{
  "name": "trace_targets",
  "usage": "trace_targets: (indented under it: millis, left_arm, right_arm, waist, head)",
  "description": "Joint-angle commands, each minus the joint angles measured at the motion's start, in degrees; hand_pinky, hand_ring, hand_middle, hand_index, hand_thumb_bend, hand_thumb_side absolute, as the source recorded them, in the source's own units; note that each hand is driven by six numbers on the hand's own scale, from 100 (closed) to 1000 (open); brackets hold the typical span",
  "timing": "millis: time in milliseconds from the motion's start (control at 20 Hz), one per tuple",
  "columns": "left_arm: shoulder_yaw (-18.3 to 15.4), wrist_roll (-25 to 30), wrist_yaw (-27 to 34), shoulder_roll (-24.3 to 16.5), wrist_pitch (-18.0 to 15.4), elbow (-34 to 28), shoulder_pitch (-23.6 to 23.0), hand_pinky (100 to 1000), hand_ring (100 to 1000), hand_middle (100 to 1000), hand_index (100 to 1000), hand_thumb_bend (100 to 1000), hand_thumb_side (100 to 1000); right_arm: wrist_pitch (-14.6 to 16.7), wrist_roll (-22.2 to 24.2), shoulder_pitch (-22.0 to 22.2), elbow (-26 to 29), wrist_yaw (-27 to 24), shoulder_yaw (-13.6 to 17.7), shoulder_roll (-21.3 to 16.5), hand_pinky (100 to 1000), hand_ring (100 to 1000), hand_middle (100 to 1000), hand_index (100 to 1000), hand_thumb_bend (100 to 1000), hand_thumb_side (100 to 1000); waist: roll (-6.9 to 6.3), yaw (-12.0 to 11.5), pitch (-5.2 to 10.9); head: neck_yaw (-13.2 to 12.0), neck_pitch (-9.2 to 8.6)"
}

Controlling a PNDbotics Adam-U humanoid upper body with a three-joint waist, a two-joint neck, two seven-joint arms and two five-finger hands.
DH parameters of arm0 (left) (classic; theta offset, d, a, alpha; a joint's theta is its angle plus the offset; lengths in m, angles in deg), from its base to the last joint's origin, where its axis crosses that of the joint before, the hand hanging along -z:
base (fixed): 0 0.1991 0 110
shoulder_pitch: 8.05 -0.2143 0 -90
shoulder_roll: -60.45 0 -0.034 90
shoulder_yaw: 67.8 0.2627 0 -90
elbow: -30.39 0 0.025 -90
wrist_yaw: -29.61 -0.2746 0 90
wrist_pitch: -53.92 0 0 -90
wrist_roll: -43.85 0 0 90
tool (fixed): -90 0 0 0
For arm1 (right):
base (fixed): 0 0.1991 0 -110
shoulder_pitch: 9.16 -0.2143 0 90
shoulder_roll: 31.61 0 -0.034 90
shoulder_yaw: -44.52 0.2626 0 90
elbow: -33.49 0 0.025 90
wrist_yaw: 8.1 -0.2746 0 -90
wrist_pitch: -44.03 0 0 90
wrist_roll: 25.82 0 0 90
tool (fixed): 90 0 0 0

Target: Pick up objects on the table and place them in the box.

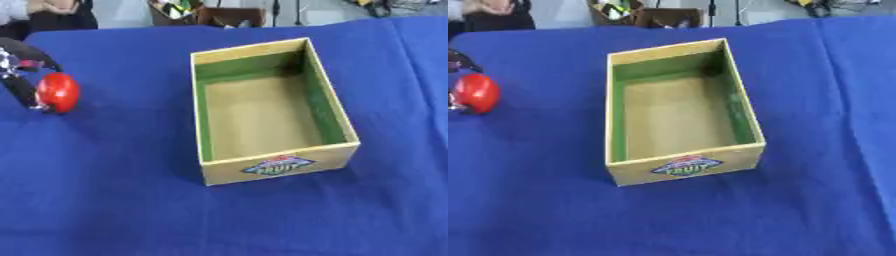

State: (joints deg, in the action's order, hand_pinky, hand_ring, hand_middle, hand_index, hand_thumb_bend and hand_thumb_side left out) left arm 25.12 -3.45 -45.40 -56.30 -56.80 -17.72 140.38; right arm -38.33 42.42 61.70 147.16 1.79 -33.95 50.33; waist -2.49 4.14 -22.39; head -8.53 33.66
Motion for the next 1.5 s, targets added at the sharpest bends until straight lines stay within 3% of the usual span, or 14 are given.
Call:
trace_targets:
  millis: [50, 650, 850, 1050, 1300, 1400, 1500]
  left_arm:
    - [-1.16, 2.25, -0.17, -1.18, -2.49, 0.08, 1.49, 777, 856, 906, 1000, 430, 488]
    - [-0.92, 1.21, 2.27, -0.4, -2.88, 0.35, 1.9, 712, 786, 788, 995, 385, 466]
    - [-0.79, 1.11, 2.32, -0.3, -2.6, 0.44, 1.97, 653, 741, 700, 874, 308, 428]
    - [-0.83, 0.85, 2.73, -0.12, -2.33, 0.66, 2.11, 572, 650, 558, 726, 203, 402]
    - [-0.68, 1.06, 3.2, 0.01, -1.88, 0.92, 2.22, 522, 609, 537, 735, 169, 375]
    - [-0.67, 0.94, 3.26, 0.1, -1.79, 0.9, 2.27, 476, 564, 479, 704, 100, 352]
    - [-0.65, 0.33, 3.36, 0.17, -1.55, 0.72, 2.33, 438, 540, 452, 673, 100, 357]
  right_arm:
    - [-0.16, -0.63, -0.35, 0.92, -0.02, 0.23, -1.27, 693, 713, 653, 754, 100, 931]
    - [-0.85, -1.62, -0.25, 0.92, -0.02, 0.28, -1.18, 694, 714, 651, 753, 100, 924]
    - [-0.95, -1.97, -0.22, 0.92, -0.17, 0.32, -1.18, 695, 714, 650, 754, 100, 923]
    - [-1.01, -2.27, -0.19, 0.92, -0.35, 0.35, -1.18, 695, 715, 651, 754, 100, 921]
    - [-1.02, -2.44, -0.17, 0.92, -0.45, 0.37, -1.15, 696, 715, 651, 754, 100, 921]
    - [-1.05, -2.6, -0.15, 0.92, -0.51, 0.42, -1.13, 696, 716, 651, 754, 100, 920]
    - [-1.04, -2.68, -0.13, 0.92, -0.55, 0.41, -1.12, 696, 716, 651, 754, 100, 920]
  waist:
    - [0.06, 0.04, 1.02]
    - [-0.14, 0.36, 0.96]
    - [-0.18, 0.39, 0.97]
    - [-0.19, 0.37, 1.06]
    - [-0.17, 0.39, 1.11]
    - [-0.16, 0.39, 1.13]
    - [-0.15, 0.4, 1.16]
  head:
    - [-0.42, -0.55]
    - [-0.47, -0.74]
    - [-0.43, -0.69]
    - [-0.41, -0.64]
    - [-0.47, -0.76]
    - [-0.47, -0.88]
    - [-0.45, -0.91]
